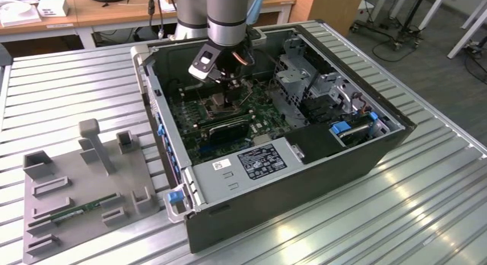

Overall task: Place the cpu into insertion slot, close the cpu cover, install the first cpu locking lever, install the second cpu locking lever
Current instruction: 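Place the cpu into insertion slot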

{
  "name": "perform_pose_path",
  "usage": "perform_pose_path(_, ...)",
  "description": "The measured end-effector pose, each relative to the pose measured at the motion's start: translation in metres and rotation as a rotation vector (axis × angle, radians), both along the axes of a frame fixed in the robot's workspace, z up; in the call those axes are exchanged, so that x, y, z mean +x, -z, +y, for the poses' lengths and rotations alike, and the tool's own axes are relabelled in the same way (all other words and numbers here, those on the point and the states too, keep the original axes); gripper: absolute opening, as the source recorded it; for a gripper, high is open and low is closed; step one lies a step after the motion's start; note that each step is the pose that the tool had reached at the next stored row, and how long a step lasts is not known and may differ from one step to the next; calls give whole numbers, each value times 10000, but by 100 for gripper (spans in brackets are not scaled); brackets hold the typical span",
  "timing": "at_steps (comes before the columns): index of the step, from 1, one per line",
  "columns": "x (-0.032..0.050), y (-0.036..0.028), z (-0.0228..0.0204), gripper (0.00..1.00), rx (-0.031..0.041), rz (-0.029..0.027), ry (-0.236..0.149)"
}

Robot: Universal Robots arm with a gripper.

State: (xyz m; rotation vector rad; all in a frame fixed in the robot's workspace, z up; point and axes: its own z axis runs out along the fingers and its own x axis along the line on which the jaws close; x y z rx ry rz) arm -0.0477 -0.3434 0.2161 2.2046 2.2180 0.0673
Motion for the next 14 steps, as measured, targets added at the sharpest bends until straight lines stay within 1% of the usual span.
perform_pose_path(1, 0, 0, 0, 55, 0, 46, 1)
perform_pose_path(2, 0, 0, 0, 55, -1, 65, 0)
perform_pose_path(7, 0, 6, 0, 55, 3, 67, 0)
perform_pose_path(14, 0, 86, 0, 55, 1, 70, 0)
